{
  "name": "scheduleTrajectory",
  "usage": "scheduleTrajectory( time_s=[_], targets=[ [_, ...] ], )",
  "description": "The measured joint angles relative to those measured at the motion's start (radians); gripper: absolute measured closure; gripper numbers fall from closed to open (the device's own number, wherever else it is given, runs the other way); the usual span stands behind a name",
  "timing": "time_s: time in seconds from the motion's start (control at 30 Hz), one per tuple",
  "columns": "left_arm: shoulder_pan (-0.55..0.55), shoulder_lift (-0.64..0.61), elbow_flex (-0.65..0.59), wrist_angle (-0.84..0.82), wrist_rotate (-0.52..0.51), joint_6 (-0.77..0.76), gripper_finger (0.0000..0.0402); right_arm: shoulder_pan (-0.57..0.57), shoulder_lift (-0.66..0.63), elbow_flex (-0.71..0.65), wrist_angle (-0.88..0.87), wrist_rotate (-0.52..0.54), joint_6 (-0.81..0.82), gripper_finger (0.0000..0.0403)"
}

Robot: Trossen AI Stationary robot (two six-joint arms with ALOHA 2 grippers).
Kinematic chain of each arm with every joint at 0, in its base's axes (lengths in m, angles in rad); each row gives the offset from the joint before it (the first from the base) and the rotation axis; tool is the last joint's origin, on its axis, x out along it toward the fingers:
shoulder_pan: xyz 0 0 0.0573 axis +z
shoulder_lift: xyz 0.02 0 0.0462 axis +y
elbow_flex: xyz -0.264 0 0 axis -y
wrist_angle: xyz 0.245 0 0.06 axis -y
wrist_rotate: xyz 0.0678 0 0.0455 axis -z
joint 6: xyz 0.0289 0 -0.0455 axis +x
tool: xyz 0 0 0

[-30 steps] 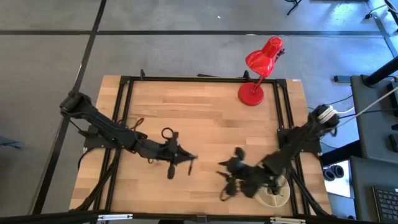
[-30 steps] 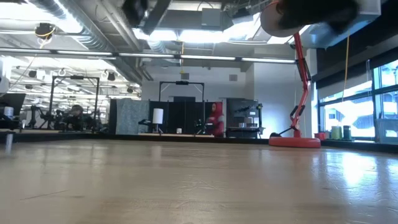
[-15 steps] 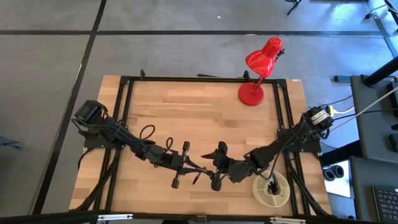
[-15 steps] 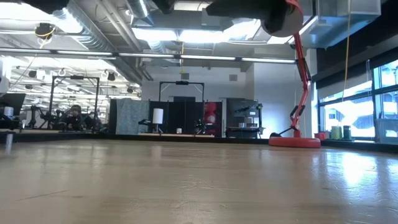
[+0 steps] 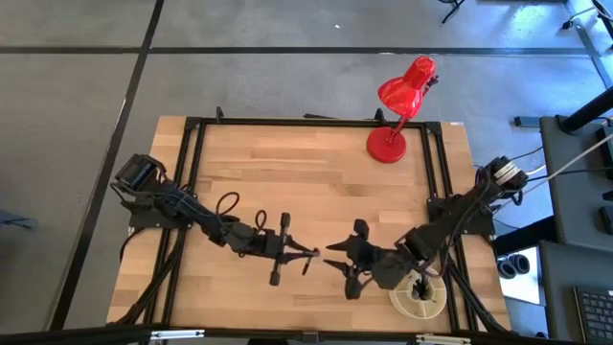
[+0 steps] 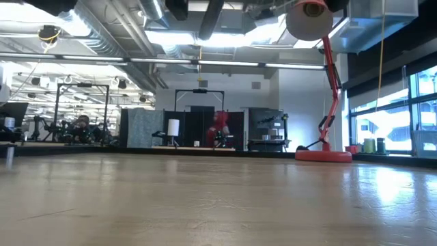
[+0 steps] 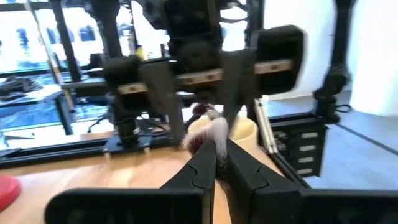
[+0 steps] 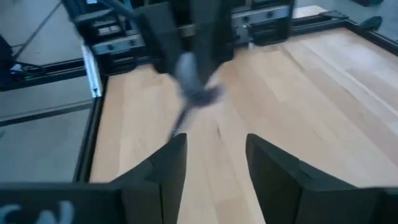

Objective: Put items in baskets/containers
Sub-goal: Put the black powder brush into the yellow pen organizer

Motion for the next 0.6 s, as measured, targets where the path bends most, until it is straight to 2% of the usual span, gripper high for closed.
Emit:
scheduleTrajectory(
  time_s=[0.23,0.37,0.6],
  targets=[
    [0.004,0.000,0.000,0.014,-0.082,0.007,0.0389,-0.021,0.070,0.000,0.083,-0.014,-0.011,0.0240],
    [0.003,0.000,0.000,0.022,-0.085,0.007,0.0389,-0.054,0.112,0.000,0.172,-0.018,-0.036,0.0240],
    [0.003,0.000,0.000,0.032,-0.085,0.013,0.0389,-0.090,0.157,0.000,0.318,-0.095,-0.092,0.0240]
  ],
)
